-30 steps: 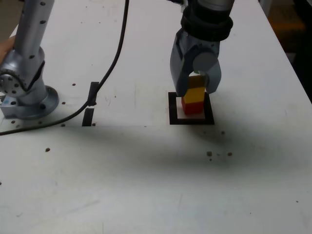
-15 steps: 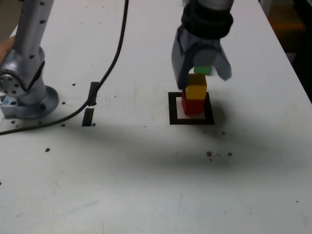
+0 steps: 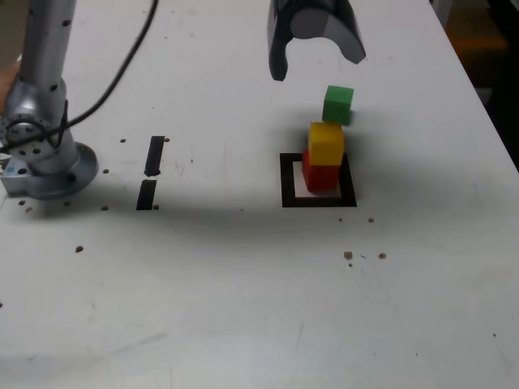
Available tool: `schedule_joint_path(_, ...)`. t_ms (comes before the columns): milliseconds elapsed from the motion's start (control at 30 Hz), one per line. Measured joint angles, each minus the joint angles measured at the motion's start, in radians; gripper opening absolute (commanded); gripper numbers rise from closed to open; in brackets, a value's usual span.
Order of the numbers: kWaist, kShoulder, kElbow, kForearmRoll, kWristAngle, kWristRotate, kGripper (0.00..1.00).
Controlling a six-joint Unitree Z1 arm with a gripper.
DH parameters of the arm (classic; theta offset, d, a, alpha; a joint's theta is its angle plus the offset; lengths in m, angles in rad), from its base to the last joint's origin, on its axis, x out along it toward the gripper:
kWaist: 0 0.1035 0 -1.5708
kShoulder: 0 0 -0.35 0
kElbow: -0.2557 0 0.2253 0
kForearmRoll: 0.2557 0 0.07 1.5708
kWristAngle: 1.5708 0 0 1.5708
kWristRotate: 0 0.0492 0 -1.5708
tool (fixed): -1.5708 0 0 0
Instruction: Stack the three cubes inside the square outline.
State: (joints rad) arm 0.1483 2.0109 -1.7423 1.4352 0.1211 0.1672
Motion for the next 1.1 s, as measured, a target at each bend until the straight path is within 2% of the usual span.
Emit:
schedule_joint_path(167,0.06,0.079,-0.021,-0.059,-0.011,0.117,0.96)
schedule_joint_path(300,0.078,0.124,-0.028,-0.084,-0.016,0.164,0.94)
schedule_joint_path(533,0.102,0.199,-0.087,-0.103,-0.057,0.267,0.83)
schedule_joint_path(700,0.105,0.238,-0.105,-0.113,-0.059,0.291,0.74)
schedule_joint_path(833,0.115,0.239,-0.104,-0.123,-0.066,0.292,0.57)
schedule_joint_path(967,0.119,0.24,-0.097,-0.137,-0.089,0.292,0.37)
schedule_joint_path(1100,0.119,0.241,-0.093,-0.152,-0.135,0.308,0.31)
